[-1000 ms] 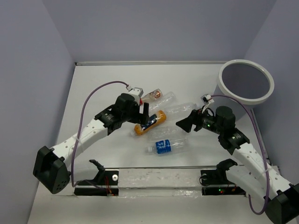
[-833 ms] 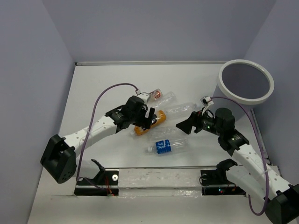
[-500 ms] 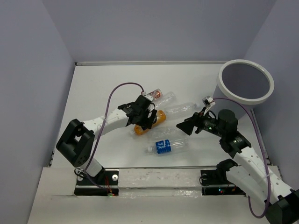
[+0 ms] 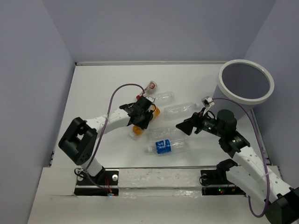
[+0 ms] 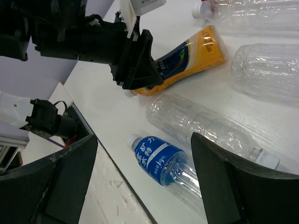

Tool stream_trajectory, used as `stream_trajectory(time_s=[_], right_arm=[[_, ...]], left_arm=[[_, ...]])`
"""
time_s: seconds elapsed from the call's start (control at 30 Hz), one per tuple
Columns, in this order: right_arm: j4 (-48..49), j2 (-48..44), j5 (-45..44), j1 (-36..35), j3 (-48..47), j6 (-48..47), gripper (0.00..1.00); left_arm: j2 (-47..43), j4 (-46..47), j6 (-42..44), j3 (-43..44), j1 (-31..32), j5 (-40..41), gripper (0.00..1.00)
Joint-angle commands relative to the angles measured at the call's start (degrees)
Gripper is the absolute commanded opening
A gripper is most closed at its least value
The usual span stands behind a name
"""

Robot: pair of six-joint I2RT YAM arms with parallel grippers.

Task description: Put the plastic bottles in the bin

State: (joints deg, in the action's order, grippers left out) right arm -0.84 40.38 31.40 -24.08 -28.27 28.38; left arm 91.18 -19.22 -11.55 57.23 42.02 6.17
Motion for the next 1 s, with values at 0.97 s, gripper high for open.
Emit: stream_trajectory(time_s=[0.97], right_arm=[[31.42,22.46,-2.57,-8.35,-10.75,14.86,0.97]], left_arm=[[-34.49,16.41,-4.53,-11.35,2.89,-33.6,0.35]])
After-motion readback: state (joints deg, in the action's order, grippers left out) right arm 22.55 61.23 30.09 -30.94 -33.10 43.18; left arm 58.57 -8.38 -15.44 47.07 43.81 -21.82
